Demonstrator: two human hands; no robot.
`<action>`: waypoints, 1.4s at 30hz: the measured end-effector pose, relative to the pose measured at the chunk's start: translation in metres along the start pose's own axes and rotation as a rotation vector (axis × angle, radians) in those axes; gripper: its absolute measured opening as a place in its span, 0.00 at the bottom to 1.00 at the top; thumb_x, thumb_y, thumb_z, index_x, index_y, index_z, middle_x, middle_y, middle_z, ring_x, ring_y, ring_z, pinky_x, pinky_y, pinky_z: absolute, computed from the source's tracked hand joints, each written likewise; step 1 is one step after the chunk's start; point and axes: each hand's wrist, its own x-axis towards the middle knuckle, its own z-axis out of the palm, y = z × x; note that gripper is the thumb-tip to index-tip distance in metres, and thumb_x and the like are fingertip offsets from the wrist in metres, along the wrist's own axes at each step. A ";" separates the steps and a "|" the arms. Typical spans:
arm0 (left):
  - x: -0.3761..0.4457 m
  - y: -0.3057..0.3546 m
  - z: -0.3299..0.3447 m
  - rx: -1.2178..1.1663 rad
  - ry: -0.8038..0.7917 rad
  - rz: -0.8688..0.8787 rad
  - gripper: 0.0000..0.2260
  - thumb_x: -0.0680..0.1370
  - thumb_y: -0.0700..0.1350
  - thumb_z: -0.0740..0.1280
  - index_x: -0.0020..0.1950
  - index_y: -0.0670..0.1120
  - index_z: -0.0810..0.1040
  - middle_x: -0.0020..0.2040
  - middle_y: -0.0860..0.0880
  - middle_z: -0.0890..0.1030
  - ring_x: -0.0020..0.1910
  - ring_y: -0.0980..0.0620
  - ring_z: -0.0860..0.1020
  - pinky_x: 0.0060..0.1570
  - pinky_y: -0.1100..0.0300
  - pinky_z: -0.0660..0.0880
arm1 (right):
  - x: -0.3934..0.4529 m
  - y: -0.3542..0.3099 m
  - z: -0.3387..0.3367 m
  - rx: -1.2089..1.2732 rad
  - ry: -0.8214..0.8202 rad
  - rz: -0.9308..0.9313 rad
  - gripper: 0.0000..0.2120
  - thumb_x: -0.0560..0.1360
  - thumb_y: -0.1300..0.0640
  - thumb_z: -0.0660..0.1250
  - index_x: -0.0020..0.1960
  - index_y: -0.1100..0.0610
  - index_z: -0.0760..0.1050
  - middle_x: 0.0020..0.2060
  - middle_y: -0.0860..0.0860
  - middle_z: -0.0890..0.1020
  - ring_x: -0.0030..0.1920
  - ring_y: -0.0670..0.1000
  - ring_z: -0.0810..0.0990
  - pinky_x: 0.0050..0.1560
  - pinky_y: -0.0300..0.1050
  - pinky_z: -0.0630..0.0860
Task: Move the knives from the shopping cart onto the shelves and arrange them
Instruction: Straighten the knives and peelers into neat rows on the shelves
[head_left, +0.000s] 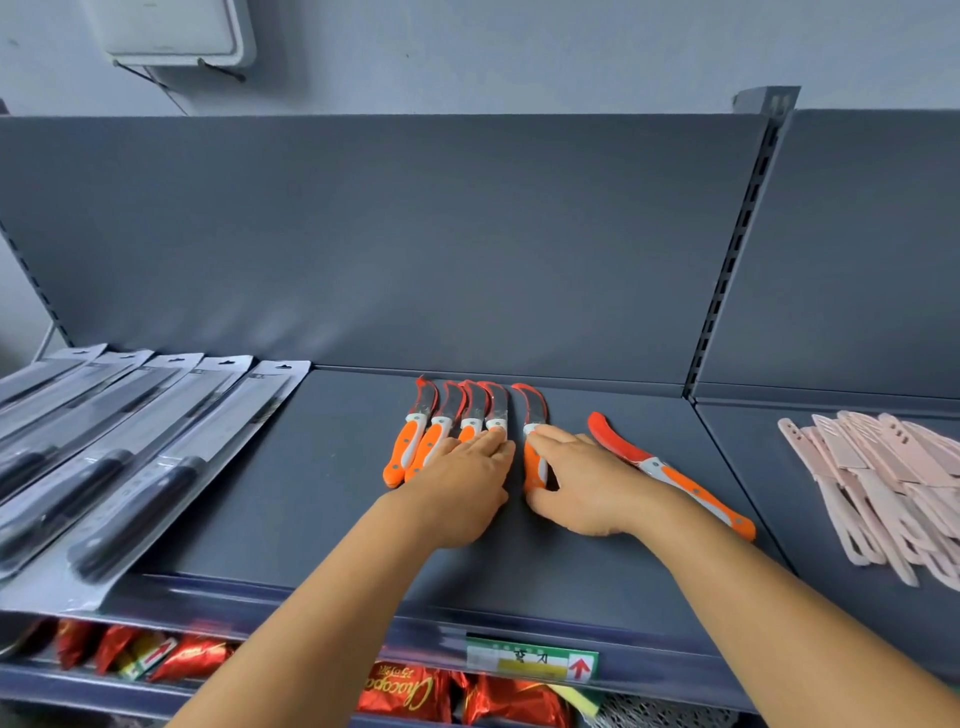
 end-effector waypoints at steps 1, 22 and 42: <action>0.000 -0.001 0.000 -0.015 0.003 0.001 0.25 0.83 0.47 0.53 0.79 0.45 0.49 0.79 0.48 0.48 0.77 0.47 0.49 0.73 0.53 0.44 | 0.000 -0.001 0.000 -0.001 0.006 -0.013 0.10 0.77 0.54 0.60 0.57 0.55 0.66 0.72 0.48 0.63 0.68 0.52 0.63 0.61 0.42 0.64; 0.006 0.021 0.016 -0.148 0.226 0.052 0.22 0.80 0.53 0.60 0.72 0.48 0.67 0.71 0.51 0.66 0.67 0.50 0.67 0.65 0.56 0.65 | -0.042 0.057 -0.010 -0.195 0.229 0.395 0.07 0.76 0.63 0.57 0.51 0.54 0.67 0.47 0.54 0.73 0.43 0.56 0.71 0.38 0.44 0.66; 0.006 0.011 0.019 -0.167 0.216 0.084 0.24 0.82 0.49 0.53 0.78 0.45 0.54 0.78 0.49 0.54 0.76 0.50 0.53 0.74 0.58 0.49 | -0.005 0.017 -0.006 0.199 0.085 0.176 0.12 0.75 0.51 0.64 0.55 0.55 0.72 0.60 0.51 0.71 0.53 0.52 0.75 0.49 0.45 0.74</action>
